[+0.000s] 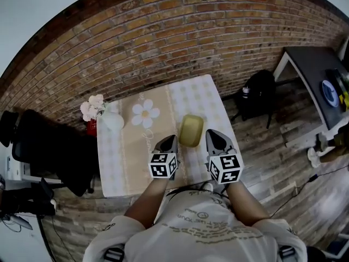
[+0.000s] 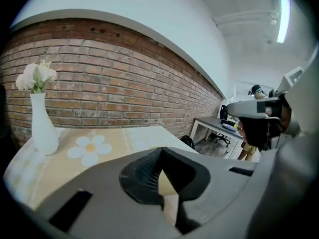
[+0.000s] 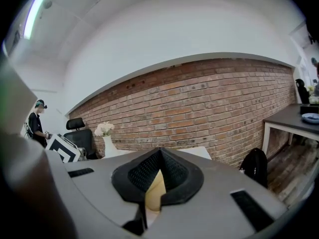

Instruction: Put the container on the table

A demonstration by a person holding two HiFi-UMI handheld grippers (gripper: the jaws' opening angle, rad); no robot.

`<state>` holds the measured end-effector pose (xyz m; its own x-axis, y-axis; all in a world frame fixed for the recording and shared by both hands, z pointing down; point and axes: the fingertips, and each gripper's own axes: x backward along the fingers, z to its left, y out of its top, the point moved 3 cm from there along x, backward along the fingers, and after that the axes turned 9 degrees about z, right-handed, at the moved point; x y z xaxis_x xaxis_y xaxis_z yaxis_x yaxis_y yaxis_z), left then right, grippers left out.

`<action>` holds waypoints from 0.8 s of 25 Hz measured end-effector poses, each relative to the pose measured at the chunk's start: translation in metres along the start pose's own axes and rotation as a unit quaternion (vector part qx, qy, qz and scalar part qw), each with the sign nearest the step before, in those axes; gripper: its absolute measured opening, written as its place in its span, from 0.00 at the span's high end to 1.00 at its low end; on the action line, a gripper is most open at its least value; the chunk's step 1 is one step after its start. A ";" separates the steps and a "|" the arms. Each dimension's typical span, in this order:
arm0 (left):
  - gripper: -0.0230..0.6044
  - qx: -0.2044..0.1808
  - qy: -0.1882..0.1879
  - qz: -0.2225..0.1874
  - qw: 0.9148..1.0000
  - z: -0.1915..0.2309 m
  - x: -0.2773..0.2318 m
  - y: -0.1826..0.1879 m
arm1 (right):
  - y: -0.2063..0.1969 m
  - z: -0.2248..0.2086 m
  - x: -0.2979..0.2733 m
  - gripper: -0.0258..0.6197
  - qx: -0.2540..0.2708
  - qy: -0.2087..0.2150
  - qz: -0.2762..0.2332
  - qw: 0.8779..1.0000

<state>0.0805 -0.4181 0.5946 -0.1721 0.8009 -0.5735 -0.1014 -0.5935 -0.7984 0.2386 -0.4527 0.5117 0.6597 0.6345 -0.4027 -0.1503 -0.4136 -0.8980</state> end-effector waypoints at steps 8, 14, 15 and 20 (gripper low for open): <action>0.96 -0.008 -0.005 -0.045 0.999 -0.024 0.036 0.041 | 0.003 0.012 -0.012 0.96 0.009 0.022 0.004 1.000; 0.96 -0.008 -0.006 -0.049 0.999 -0.028 0.042 0.049 | 0.009 0.018 -0.017 0.96 0.018 0.035 0.005 0.999; 0.95 -0.005 -0.006 -0.047 0.999 -0.026 0.042 0.049 | 0.009 0.019 -0.018 0.96 0.019 0.036 0.005 0.999; 0.96 0.000 -0.004 -0.044 0.999 -0.017 0.043 0.053 | 0.014 0.024 -0.024 0.96 0.017 0.036 0.005 0.999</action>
<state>0.0845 -0.4133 0.5244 -0.1695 0.8492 -0.5001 -0.1159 -0.5211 -0.8456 0.2031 -0.4583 0.5046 0.7092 0.5812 -0.3990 -0.1814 -0.3964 -0.9000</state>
